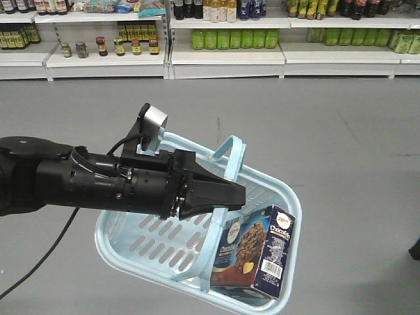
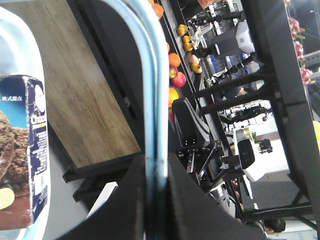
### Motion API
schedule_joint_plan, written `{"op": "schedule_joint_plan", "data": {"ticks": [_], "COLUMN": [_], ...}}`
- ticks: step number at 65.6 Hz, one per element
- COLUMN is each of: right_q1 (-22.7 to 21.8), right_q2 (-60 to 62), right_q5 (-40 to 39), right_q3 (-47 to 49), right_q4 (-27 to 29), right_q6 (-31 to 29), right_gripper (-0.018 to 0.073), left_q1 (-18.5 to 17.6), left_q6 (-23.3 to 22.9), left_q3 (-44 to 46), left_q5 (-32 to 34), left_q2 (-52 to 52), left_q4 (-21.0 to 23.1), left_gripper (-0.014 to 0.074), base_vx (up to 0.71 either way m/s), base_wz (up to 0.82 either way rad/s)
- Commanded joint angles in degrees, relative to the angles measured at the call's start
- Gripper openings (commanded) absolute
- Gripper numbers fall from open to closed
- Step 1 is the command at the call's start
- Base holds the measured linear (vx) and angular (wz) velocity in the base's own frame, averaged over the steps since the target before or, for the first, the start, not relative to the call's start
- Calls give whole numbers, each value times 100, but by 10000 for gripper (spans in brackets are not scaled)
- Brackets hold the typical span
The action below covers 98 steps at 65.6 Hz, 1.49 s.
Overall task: Left arm holds basket, right arm returns cookies
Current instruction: 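Drive toward the drink shelves holding the basket in the left gripper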
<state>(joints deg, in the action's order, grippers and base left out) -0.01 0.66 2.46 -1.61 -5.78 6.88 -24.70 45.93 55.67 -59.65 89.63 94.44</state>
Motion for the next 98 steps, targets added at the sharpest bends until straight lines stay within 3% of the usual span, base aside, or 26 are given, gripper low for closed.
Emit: {"op": "schedule_joint_plan", "data": {"ticks": [1, 98], "right_q1": [4, 4], "right_q2": [71, 71], "right_q5": [-427, -429], "right_q3": [-105, -105], "right_q4": [-13, -13], "right_q6": [-42, -42], "right_gripper": [-6, -6], "left_q1": [-35, -35], "left_q6": [84, 84], "left_q3": [169, 169], "left_q5": [-284, -264], "left_q2": [-260, -260], "left_q4": [714, 709], "left_gripper": [-3, -3], "base_vx": [43, 44], "base_wz": [7, 0]}}
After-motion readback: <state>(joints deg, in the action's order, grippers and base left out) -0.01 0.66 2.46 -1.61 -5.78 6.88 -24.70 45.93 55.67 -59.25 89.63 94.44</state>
